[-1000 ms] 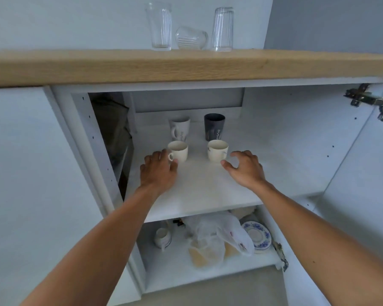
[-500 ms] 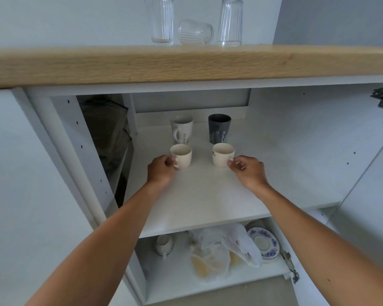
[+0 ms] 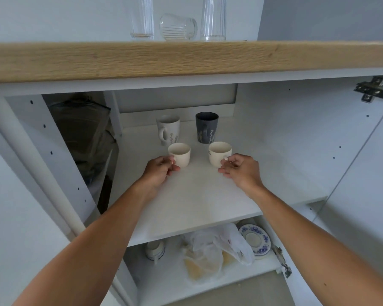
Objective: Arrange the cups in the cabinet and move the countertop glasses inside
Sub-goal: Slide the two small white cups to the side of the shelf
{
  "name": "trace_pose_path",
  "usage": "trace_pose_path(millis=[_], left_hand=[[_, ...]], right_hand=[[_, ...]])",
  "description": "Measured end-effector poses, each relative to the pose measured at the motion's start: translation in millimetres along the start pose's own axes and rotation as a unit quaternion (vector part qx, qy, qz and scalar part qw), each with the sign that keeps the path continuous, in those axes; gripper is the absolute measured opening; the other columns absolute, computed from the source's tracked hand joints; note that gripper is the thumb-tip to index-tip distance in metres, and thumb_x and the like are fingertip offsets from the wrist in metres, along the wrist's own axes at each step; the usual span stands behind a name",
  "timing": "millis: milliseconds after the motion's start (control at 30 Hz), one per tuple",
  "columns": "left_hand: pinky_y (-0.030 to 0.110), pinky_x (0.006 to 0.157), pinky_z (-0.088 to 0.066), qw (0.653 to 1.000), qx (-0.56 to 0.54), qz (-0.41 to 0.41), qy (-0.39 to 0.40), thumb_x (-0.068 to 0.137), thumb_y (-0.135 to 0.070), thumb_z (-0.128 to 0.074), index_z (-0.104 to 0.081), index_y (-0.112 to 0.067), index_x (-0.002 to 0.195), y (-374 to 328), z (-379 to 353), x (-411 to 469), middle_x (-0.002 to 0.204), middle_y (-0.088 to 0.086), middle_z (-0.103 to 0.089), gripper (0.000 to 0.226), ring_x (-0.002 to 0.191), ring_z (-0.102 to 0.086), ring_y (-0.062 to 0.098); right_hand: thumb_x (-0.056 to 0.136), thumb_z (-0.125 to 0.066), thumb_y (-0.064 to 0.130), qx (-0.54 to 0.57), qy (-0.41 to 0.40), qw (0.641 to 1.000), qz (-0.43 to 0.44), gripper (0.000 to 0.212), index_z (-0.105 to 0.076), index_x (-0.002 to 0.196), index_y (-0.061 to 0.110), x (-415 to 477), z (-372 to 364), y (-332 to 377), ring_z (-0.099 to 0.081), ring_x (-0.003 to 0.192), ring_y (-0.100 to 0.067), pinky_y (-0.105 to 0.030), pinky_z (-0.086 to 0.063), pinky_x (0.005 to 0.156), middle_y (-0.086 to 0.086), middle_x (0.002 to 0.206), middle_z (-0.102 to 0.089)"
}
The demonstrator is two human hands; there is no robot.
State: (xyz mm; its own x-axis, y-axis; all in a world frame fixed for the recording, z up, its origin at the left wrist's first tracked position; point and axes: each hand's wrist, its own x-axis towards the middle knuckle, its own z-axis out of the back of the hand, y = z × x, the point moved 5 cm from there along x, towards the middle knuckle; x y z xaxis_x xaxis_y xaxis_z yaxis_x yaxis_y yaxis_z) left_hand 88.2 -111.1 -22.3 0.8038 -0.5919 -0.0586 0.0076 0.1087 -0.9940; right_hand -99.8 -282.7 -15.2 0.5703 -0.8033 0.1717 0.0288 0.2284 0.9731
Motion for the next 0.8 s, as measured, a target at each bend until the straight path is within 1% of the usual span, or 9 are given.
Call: trace_pose_path(millis=[100, 167, 233, 300, 400, 533, 667, 800], left_hand=[[0.017, 0.044, -0.029, 0.999, -0.028, 0.012, 0.044, 0.101, -0.016, -0.048, -0.062, -0.017, 0.086, -4, -22, -1, 0.073, 0.003, -0.068, 0.02, 0.058, -0.04, 0.009], [0.015, 0.042, -0.029, 0.996, -0.036, 0.012, 0.078, 0.102, -0.018, -0.048, -0.061, -0.015, 0.087, -10, -44, -1, 0.075, 0.004, -0.067, 0.02, 0.058, -0.04, 0.009], [0.013, 0.04, -0.029, 0.993, -0.045, 0.009, 0.106, 0.102, -0.019, -0.048, -0.061, -0.015, 0.087, -16, -69, 0, 0.076, 0.005, -0.067, 0.021, 0.057, -0.04, 0.008], [0.013, 0.04, -0.031, 0.991, -0.054, 0.012, 0.126, 0.102, -0.019, -0.049, -0.063, -0.014, 0.089, -24, -94, 1, 0.075, 0.004, -0.067, 0.02, 0.054, -0.043, 0.007], [0.012, 0.04, -0.033, 0.983, -0.069, 0.014, 0.168, 0.102, -0.019, -0.048, -0.064, -0.014, 0.092, -33, -133, 6, 0.072, 0.002, -0.068, 0.019, 0.051, -0.046, 0.004], [0.014, 0.04, -0.031, 0.975, -0.062, 0.005, 0.211, 0.102, -0.018, -0.047, -0.063, -0.016, 0.089, -38, -175, 12, 0.068, 0.0, -0.068, 0.021, 0.056, -0.043, 0.008], [0.015, 0.039, -0.029, 0.969, -0.062, 0.006, 0.238, 0.103, -0.017, -0.047, -0.062, -0.015, 0.09, -35, -208, 11, 0.07, 0.003, -0.066, 0.02, 0.057, -0.04, 0.01], [0.015, 0.039, -0.028, 0.966, -0.063, 0.009, 0.25, 0.103, -0.018, -0.047, -0.061, -0.016, 0.086, -31, -227, 13, 0.068, 0.002, -0.065, 0.022, 0.056, -0.039, 0.011]], right_hand=[[0.09, -0.07, 0.011, -0.003, -0.03, 0.999, 0.02, 0.009, -0.067, 0.082, 0.014, -7, 29, 0, -0.076, 0.075, -0.017, -0.032, -0.061, 0.073, -0.011, 0.084, -0.075], [0.09, -0.069, 0.011, -0.009, -0.06, 0.998, 0.028, 0.008, -0.067, 0.083, 0.013, -11, 53, 0, -0.076, 0.076, -0.018, -0.032, -0.061, 0.072, -0.011, 0.083, -0.075], [0.091, -0.068, 0.01, -0.018, -0.09, 0.995, 0.036, 0.007, -0.067, 0.085, 0.01, -16, 76, 1, -0.076, 0.076, -0.017, -0.031, -0.062, 0.07, -0.013, 0.083, -0.075], [0.092, -0.067, 0.009, -0.025, -0.116, 0.992, 0.042, 0.005, -0.067, 0.087, 0.006, -22, 95, 2, -0.076, 0.074, -0.015, -0.028, -0.062, 0.068, -0.012, 0.083, -0.075], [0.092, -0.067, 0.008, -0.039, -0.148, 0.987, 0.047, 0.008, -0.067, 0.091, 0.0, -31, 116, 1, -0.076, 0.073, -0.013, -0.025, -0.061, 0.066, -0.011, 0.082, -0.075], [0.091, -0.068, 0.009, -0.047, -0.167, 0.984, 0.048, 0.005, -0.067, 0.086, 0.007, -38, 131, -3, -0.076, 0.074, -0.015, -0.031, -0.062, 0.07, -0.01, 0.082, -0.075], [0.091, -0.069, 0.009, -0.051, -0.182, 0.981, 0.043, 0.015, -0.065, 0.079, 0.017, -40, 136, -10, -0.076, 0.073, -0.017, -0.037, -0.062, 0.07, -0.008, 0.08, -0.075], [0.091, -0.068, 0.009, -0.048, -0.193, 0.979, 0.03, 0.017, -0.064, 0.077, 0.018, -40, 141, -16, -0.076, 0.074, -0.018, -0.04, -0.061, 0.072, -0.01, 0.08, -0.075]])
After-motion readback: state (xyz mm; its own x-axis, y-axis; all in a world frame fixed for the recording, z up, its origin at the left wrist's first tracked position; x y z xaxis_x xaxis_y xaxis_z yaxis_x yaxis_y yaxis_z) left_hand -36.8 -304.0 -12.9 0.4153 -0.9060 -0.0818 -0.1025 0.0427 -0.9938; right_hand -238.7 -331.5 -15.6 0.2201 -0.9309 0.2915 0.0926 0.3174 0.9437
